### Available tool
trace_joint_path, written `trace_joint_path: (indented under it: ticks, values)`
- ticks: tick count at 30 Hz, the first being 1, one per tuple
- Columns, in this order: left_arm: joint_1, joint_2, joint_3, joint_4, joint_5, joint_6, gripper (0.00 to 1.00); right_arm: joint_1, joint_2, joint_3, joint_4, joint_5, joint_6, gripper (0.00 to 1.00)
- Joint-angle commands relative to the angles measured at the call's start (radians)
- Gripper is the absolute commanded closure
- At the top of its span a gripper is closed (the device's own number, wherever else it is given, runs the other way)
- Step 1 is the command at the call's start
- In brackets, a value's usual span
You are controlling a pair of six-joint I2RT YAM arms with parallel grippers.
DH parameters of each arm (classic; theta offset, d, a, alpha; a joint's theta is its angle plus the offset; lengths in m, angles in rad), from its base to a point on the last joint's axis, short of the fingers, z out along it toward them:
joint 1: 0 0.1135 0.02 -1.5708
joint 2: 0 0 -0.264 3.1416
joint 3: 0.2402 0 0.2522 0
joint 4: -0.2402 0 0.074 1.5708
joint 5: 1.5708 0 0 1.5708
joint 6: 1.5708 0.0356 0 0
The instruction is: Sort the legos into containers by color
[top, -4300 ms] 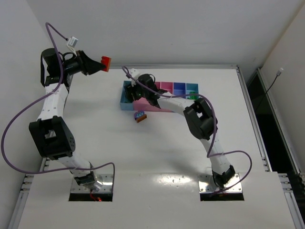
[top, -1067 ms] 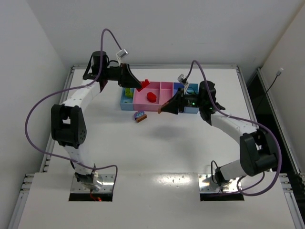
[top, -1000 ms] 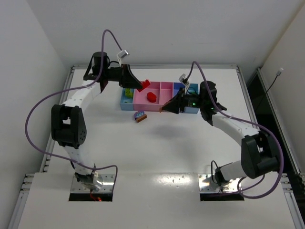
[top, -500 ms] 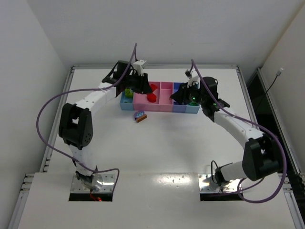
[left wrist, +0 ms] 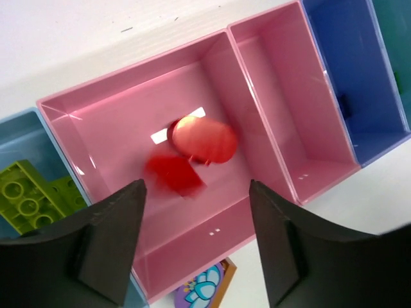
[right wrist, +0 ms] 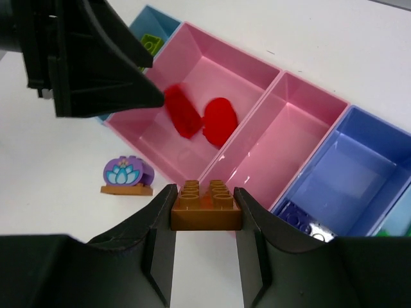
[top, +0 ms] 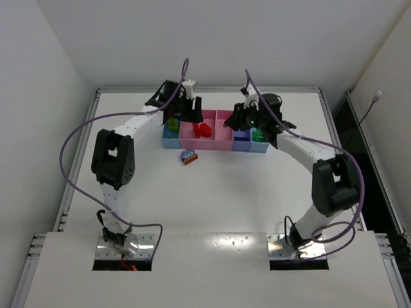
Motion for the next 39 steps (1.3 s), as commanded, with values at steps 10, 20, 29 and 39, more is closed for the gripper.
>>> trace_joint_path:
  ticks: [10, 20, 29, 39]
  values:
    - [0.058, -0.144, 0.024, 0.043, 0.064, -0.034, 0.26, 0.013, 0.189, 0.129, 0.057, 0.025, -0.106, 1.00]
    - [0.143, -0.313, -0.142, 0.052, 0.190, -0.067, 0.16, 0.034, 0.244, 0.156, 0.045, 0.044, -0.189, 0.33]
    - [0.143, -0.474, -0.396, 0.009, 0.394, 0.058, 0.35, 0.065, 0.169, 0.173, 0.055, 0.015, -0.168, 0.24]
    - [0.068, -0.529, -0.484, -0.173, 0.262, 0.240, 0.62, 0.065, -0.135, 0.011, -0.032, -0.077, -0.223, 0.28]
